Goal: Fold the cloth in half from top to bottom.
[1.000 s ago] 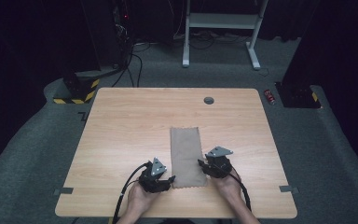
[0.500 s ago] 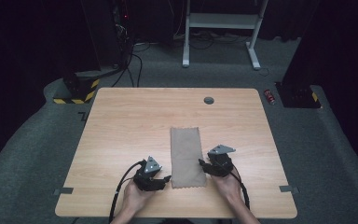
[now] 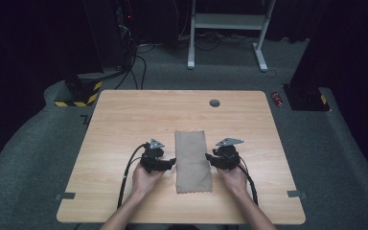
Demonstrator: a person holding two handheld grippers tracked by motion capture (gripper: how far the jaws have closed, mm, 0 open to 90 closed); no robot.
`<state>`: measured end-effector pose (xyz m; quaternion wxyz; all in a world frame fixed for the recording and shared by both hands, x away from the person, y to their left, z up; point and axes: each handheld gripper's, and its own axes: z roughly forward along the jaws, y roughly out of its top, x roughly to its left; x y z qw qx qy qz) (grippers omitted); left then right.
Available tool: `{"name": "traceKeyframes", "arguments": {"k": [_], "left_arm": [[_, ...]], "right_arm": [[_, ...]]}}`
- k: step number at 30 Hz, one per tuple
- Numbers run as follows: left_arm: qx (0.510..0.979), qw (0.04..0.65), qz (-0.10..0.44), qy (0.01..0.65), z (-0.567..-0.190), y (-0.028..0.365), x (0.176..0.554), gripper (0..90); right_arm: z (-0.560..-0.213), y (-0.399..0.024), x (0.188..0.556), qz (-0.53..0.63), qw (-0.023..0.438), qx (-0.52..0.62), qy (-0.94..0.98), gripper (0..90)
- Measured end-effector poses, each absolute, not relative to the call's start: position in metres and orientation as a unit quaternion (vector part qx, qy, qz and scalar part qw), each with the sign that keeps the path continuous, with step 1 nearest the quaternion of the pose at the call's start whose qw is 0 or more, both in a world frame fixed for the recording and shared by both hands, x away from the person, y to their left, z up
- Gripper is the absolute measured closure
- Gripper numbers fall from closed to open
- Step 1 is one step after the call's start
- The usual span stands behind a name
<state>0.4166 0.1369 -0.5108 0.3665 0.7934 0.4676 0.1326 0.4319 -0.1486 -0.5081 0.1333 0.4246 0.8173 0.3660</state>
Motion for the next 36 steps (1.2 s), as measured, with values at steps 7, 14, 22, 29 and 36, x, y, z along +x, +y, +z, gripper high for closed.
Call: {"name": "traceKeyframes", "arguments": {"k": [7,14,22,29,36], "left_arm": [[0.791,0.362,0.14,0.472,-0.505,0.131,0.439,34.7],[0.778,0.37,0.127,0.492,-0.504,0.131,0.463,35.6],[0.772,0.363,0.126,0.506,-0.505,0.13,0.48,36.5],[0.765,0.37,0.133,0.51,-0.498,0.129,0.496,40.0],[0.76,0.366,0.124,0.523,-0.503,0.125,0.508,41.8]], "right_arm": [[-0.508,-0.144,0.446,0.36,0.136,0.431,0.816,65.8],[-0.503,-0.142,0.46,0.364,0.135,0.439,0.81,69.3],[-0.506,-0.141,0.471,0.368,0.133,0.445,0.805,71.5],[-0.502,-0.137,0.478,0.367,0.135,0.444,0.806,72.4],[-0.5,-0.127,0.496,0.361,0.137,0.454,0.803,69.8]]}}
